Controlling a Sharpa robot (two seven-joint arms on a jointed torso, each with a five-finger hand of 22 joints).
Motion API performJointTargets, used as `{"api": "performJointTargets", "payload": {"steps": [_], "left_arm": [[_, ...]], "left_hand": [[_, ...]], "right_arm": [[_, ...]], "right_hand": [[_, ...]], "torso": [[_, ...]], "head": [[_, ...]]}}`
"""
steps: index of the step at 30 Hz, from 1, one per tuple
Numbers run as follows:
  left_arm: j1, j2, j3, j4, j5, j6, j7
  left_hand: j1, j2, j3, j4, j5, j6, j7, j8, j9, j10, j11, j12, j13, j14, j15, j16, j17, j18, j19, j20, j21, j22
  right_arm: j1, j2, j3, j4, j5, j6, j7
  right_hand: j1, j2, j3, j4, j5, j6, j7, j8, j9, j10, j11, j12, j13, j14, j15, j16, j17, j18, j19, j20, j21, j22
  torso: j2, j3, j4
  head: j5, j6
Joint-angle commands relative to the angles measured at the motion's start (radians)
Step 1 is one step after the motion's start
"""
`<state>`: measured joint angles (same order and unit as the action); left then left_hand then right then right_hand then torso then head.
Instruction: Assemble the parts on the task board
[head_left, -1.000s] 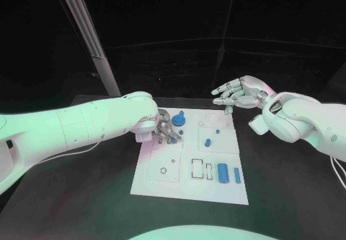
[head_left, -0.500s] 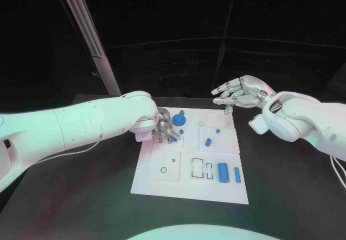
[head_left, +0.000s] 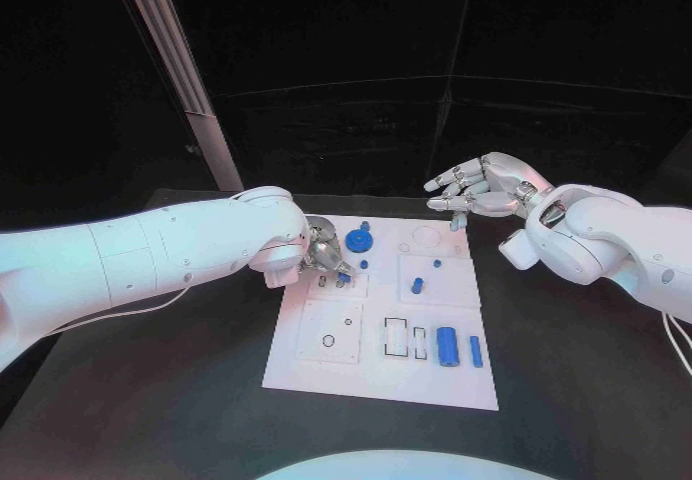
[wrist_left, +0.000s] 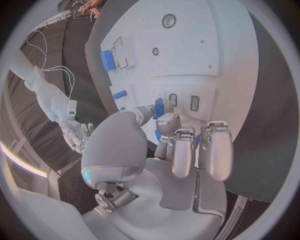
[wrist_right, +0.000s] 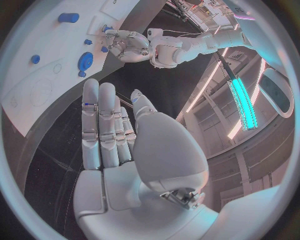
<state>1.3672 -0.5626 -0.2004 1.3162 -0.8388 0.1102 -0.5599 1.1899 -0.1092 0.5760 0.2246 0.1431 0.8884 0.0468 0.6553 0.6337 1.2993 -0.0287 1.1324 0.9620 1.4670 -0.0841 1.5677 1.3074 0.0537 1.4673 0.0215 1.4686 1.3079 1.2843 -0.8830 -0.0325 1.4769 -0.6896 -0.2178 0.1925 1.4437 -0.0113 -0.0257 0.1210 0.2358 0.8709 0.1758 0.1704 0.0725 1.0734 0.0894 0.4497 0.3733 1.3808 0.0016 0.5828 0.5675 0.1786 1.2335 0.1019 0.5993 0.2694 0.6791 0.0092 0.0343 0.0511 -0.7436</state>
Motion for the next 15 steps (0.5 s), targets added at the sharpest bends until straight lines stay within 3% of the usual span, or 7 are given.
{"api": "performJointTargets", "payload": {"steps": [1, 8, 15], "left_arm": [[0.000, -0.005, 0.000, 0.010, -0.042, -0.040, 0.008], [-0.006, -0.014, -0.001, 0.018, -0.090, -0.041, 0.001], [-0.019, -0.013, -0.001, 0.022, -0.158, -0.054, -0.008]], "left_hand": [[-0.010, -0.001, 0.164, -0.159, 0.004, 0.000, -0.004, 0.004, 0.002, 0.007, -0.002, 0.004, 0.000, 0.104, -0.004, 0.003, 0.263, -0.011, 0.020, 0.001, -0.005, 0.065], [-0.012, -0.003, 0.168, -0.163, 0.005, 0.000, -0.004, 0.004, 0.002, 0.008, -0.002, 0.004, 0.000, 0.104, -0.004, 0.003, 0.263, -0.011, 0.020, 0.000, -0.005, 0.066], [-0.014, -0.004, 0.170, -0.167, 0.005, 0.000, -0.004, 0.004, 0.003, 0.009, -0.002, 0.006, 0.001, 0.104, -0.004, 0.003, 0.263, -0.011, 0.021, 0.000, -0.004, 0.067]], "right_arm": [[0.002, 0.001, 0.000, 0.000, -0.003, 0.012, 0.004], [0.002, 0.002, 0.000, -0.004, -0.003, 0.013, 0.004], [0.002, 0.003, 0.000, -0.007, -0.003, 0.011, 0.006]], "right_hand": [[0.008, -0.002, 0.000, -0.004, 0.007, -0.011, 0.000, 0.007, 0.000, -0.008, -0.001, 0.005, -0.002, -0.005, 0.001, 0.005, 0.001, 0.003, 0.006, -0.001, -0.005, -0.001], [0.003, -0.003, -0.003, 0.000, 0.008, -0.016, 0.002, 0.008, -0.001, -0.015, 0.001, 0.004, -0.006, -0.009, 0.003, 0.006, 0.002, 0.003, 0.004, 0.000, -0.007, -0.002], [0.002, -0.003, -0.004, 0.001, 0.008, -0.016, 0.002, 0.009, -0.001, -0.016, 0.002, 0.003, -0.008, -0.010, 0.003, 0.006, 0.002, 0.003, 0.004, 0.001, -0.007, -0.002]], "torso": [[0.000, 0.0004, 0.0017], [0.001, -0.0003, -0.0025], [0.001, -0.0013, -0.0027]], "head": [[0.003, 0.000], [0.008, -0.003], [0.011, -0.006]]}}
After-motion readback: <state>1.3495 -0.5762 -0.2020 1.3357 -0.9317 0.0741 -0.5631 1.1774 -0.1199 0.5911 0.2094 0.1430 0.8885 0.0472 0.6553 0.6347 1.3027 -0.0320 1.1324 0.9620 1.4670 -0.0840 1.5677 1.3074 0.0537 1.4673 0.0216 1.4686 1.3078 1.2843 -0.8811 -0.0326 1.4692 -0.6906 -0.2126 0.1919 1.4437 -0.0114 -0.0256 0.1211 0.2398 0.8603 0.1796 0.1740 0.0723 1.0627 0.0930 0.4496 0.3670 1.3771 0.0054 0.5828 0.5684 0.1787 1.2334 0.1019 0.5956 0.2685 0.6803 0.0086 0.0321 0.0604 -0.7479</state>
